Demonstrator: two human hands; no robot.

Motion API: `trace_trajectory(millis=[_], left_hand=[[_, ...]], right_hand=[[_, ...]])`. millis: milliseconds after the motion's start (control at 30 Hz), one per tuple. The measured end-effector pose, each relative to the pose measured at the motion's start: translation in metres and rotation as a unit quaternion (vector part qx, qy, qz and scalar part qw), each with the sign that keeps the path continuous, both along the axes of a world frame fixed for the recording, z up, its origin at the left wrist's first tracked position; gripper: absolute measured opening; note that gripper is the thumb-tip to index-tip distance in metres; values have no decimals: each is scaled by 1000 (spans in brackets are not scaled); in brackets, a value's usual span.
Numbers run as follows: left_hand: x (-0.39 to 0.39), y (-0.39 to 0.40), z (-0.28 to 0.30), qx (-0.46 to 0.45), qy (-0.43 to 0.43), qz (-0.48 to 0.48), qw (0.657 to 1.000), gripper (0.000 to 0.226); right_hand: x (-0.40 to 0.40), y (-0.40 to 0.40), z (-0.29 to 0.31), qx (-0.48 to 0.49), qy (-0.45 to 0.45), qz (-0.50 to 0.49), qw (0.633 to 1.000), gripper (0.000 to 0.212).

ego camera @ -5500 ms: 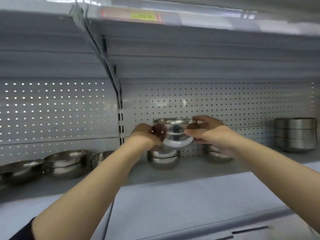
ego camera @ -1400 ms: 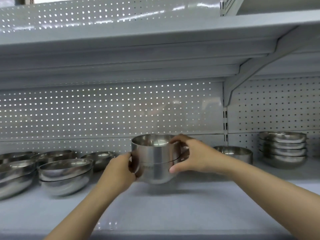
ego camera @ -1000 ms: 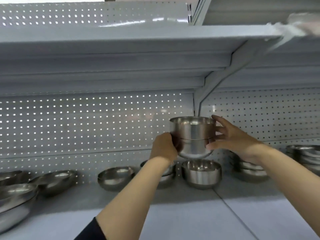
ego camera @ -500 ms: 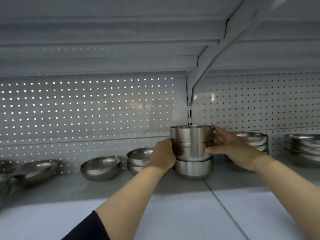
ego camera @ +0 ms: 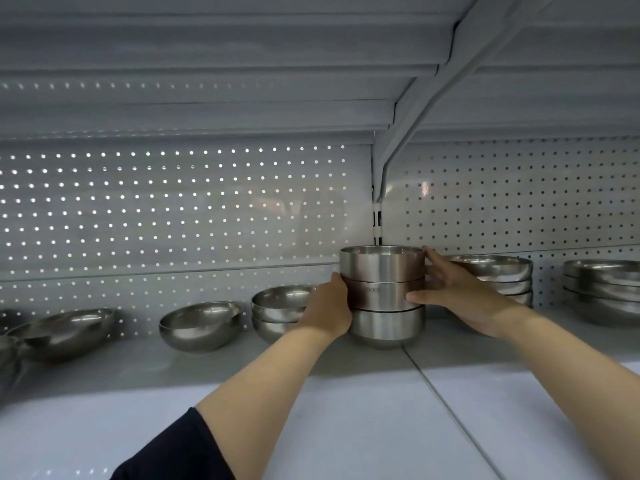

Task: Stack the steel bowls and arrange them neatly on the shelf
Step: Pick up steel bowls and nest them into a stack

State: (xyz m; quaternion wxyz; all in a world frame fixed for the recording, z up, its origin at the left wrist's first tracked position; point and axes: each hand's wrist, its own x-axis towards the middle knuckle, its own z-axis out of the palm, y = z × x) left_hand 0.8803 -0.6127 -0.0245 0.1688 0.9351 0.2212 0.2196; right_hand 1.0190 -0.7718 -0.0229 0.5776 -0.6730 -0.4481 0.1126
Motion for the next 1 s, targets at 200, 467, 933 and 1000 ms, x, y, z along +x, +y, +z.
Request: trace_trajectory(millis=[200, 467, 933, 1000], left_hand=[[-20, -8, 19, 7, -13, -1, 1000, 36], [-140, 65, 69, 215, 10, 183, 959, 51], [-175, 141, 10, 173, 166, 156, 958, 26], [-177, 143, 9, 157, 160, 137, 965, 22]], right_hand=[[-18, -6, 12, -46, -81, -100, 991, 91], [-115, 11, 67, -5, -343, -232, 910, 46], [-198, 211, -15, -248, -475, -38, 844, 18], [-192, 210, -21, -233, -465, -20, 854, 14]])
